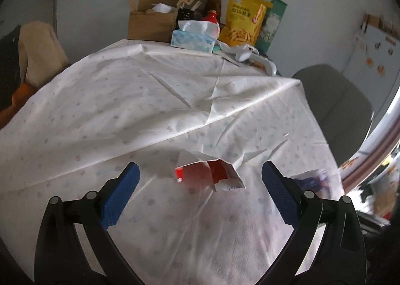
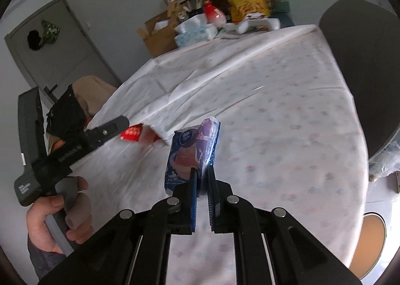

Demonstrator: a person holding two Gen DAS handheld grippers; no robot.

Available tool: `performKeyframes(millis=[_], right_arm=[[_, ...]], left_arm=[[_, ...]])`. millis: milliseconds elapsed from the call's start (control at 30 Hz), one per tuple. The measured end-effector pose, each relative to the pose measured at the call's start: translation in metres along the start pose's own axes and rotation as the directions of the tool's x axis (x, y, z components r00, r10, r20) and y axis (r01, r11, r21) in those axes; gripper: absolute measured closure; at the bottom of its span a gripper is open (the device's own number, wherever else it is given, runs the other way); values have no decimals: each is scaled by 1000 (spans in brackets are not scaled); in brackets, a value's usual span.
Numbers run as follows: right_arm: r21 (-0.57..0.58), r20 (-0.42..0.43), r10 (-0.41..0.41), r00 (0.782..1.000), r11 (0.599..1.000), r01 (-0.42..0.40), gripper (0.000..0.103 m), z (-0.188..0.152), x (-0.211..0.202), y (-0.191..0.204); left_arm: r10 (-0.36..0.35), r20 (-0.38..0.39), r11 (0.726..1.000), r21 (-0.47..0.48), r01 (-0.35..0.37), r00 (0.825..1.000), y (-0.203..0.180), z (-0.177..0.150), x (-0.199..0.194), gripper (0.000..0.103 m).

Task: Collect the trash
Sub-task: 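Grasp the blue printed wrapper with the right gripper while the left gripper grasps the red-white paper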

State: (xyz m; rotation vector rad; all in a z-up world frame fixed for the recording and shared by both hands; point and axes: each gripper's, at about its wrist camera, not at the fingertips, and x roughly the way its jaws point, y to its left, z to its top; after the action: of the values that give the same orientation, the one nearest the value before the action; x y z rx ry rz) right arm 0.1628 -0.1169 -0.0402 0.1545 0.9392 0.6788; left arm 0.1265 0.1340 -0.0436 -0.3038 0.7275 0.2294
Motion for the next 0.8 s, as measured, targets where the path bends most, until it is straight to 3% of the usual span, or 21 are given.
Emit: performKeyframes(millis=[333,500,600,667,767,800], right_arm=[[86,43,-15,999,996,11,94,3,-19,-48],[105,46,-23,999,994,18,94,1,-23,-59],[114,44,-26,999,993,20,94,-1,-24,-63],[118,46,-25,999,993,20,94,-2,-26,-64],[114,50,-29,998,993,23,94,-3,-30,-63],[114,51,-30,998,993,25,94,-4,-30,-62]], left_arm=[[126,-38,984,132,-120,991,-32,9,33,6],[138,-66,983,134,-128,988,-37,9,46,8],[140,-89,984,127,-128,986,-36,8,52,32],[114,-108,989,101,-103,988,-33,6,53,54],[80,-106,995,70,-73,991,-28,4,47,74],[73,-102,996,63,-67,992,-27,4,45,74]])
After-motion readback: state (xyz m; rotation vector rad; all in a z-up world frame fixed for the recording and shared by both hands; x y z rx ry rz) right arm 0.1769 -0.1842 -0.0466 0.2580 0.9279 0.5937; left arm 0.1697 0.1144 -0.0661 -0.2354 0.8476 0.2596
